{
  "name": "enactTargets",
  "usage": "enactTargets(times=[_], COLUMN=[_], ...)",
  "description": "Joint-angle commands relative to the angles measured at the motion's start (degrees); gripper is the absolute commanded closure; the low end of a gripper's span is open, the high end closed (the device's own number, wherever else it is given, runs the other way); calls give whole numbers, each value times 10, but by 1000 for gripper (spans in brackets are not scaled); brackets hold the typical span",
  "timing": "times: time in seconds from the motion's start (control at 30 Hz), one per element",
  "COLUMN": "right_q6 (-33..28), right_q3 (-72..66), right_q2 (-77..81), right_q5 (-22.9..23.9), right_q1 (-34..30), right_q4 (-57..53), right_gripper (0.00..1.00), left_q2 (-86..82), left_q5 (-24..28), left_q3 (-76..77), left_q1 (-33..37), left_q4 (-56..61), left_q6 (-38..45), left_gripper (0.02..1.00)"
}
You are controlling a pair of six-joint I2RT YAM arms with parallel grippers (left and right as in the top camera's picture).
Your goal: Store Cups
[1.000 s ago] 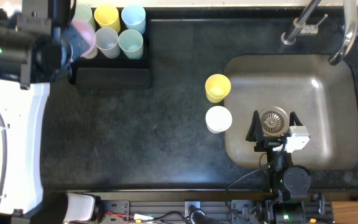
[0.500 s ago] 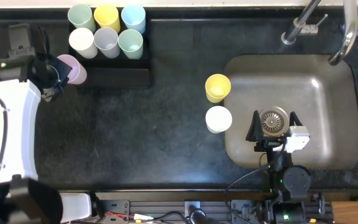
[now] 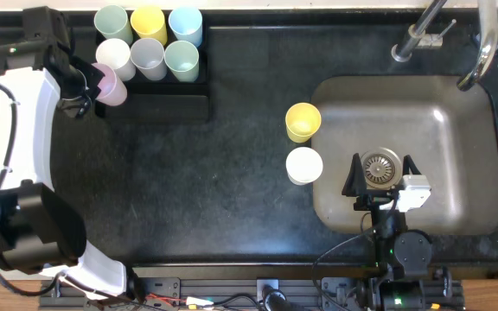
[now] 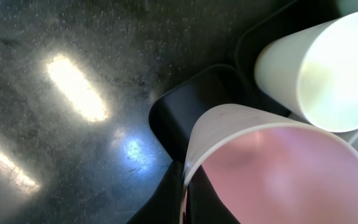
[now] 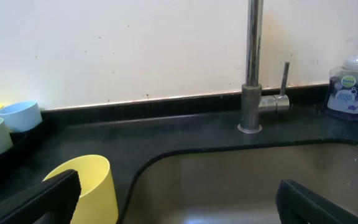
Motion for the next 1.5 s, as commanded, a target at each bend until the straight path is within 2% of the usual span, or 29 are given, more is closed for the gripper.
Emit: enactTargets(times=[0.03,0.6,0.63,0.67,0.7,0.73,0.77,0.83,1.1,1.23,1.33,1.43,1.5], right_q6=[2,2,2,2,2,2,2,2,2,2,2,2,2], right_q3=[-8,-8,-8,-8,-8,-8,-8,-8,-8,-8,-8,-8,-8], right_q2=[-4,-4,-4,-4,-4,-4,-4,-4,-4,-4,-4,-4,-4], right_q5=[-4,-4,-4,-4,-4,-4,-4,-4,-4,-4,-4,-4,-4], right_q1=[-2,-2,-2,-2,-2,-2,-2,-2,-2,-2,-2,-2,-2], right_q4=[3,3,3,3,3,3,3,3,3,3,3,3,3], right_gripper=[5,3,5,7,5,5,5,5,5,5,5,5,5], left_q2=[25,85,85,85,85,85,85,85,48,-17,-67,-85,-80], left_q5=[3,-20,-20,-20,-20,-20,-19,-18,-14,5,18,-7,-42], left_q3=[15,14,14,14,14,14,14,14,14,15,15,15,15], left_q1=[2,1,1,0,0,0,0,0,-3,-29,-86,-184,-256], left_q4=[-5,21,22,21,21,21,21,21,0,-35,-39,-1,35], left_q6=[-4,-4,-4,-4,-4,-4,-4,-3,-3,-1,-1,41,48], left_gripper=[982,982,936,805,638,334,154,20,20,20,20,20,20])
